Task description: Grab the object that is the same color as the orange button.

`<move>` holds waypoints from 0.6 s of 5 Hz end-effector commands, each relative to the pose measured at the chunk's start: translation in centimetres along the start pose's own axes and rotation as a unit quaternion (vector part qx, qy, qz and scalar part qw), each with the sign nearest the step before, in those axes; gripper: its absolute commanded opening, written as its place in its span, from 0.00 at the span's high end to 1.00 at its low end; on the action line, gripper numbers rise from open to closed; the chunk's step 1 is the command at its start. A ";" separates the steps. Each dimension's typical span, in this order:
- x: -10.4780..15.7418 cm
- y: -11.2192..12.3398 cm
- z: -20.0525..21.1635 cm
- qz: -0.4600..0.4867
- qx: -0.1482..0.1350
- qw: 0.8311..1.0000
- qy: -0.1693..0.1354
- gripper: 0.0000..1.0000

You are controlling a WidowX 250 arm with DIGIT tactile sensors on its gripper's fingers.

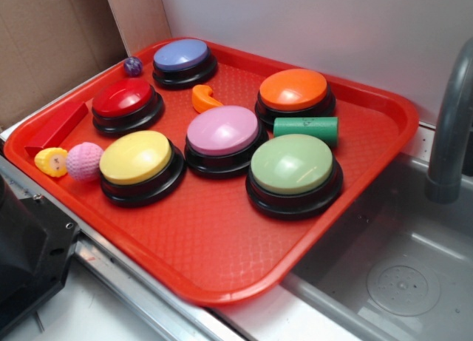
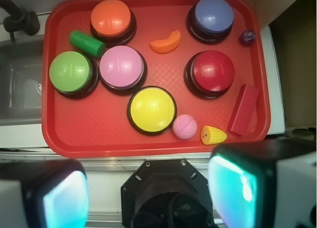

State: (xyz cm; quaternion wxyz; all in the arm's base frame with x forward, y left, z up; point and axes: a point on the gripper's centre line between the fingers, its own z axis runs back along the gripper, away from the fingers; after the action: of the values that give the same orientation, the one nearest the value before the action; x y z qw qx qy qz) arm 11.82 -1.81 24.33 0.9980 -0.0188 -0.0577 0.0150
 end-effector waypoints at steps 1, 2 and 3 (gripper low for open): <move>0.0 0.0 0.0 0.000 0.000 1.000 0.000 0.00; 1.5 0.9 -1.1 0.002 -0.006 1.000 -0.008 0.00; 3.4 1.8 -2.9 0.018 0.007 1.000 -0.016 0.00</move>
State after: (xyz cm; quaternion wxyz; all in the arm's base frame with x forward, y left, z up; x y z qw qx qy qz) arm 15.39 -0.30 21.21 0.9977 -0.0151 -0.0571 0.0320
